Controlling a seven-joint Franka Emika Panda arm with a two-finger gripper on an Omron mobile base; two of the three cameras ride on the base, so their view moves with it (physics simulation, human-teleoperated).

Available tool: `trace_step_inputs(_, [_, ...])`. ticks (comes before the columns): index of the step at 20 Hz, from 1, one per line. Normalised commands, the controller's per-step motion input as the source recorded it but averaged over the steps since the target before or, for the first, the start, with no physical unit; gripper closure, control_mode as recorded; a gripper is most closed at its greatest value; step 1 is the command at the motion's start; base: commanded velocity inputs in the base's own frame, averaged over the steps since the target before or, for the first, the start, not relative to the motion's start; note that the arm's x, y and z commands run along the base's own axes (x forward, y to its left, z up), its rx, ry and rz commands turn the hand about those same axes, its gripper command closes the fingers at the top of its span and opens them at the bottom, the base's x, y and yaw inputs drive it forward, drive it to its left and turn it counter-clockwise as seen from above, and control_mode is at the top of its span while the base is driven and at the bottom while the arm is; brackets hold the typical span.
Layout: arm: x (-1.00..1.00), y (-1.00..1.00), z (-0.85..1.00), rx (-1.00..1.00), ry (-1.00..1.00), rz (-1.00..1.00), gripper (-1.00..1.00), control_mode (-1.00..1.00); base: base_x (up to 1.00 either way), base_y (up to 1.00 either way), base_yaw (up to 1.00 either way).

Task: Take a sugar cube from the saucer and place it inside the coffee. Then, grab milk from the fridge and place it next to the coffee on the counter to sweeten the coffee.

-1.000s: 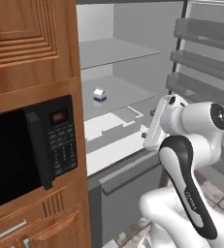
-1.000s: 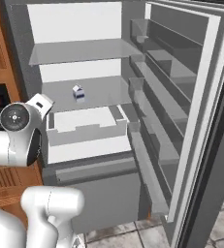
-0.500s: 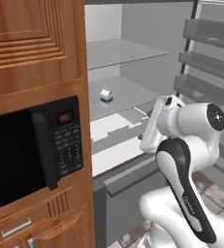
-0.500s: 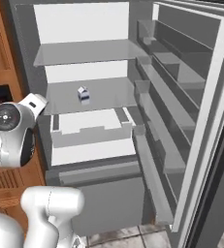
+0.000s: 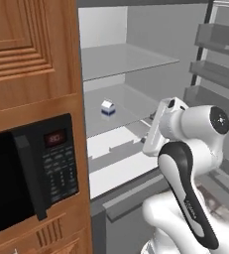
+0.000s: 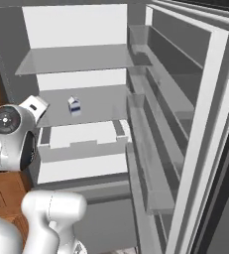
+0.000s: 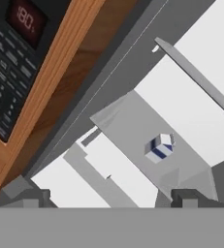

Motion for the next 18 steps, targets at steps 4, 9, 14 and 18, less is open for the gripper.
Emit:
trace_step_inputs(4, [0.0, 0.0, 0.0, 0.0, 0.0, 0.0, -1.0, 1.0, 0.23, -0.42, 0.11])
trace_step_inputs(9, [0.0, 0.0, 0.0, 0.0, 0.0, 0.0, -1.0, 1.0, 0.24, -0.03, 0.01])
trace_step_inputs(14, [0.0, 0.0, 0.0, 0.0, 0.0, 0.0, -1.0, 1.0, 0.38, 0.01, 0.06])
trace_step_inputs(18, [0.0, 0.0, 0.0, 0.0, 0.0, 0.0, -1.0, 1.0, 0.21, -0.04, 0.16])
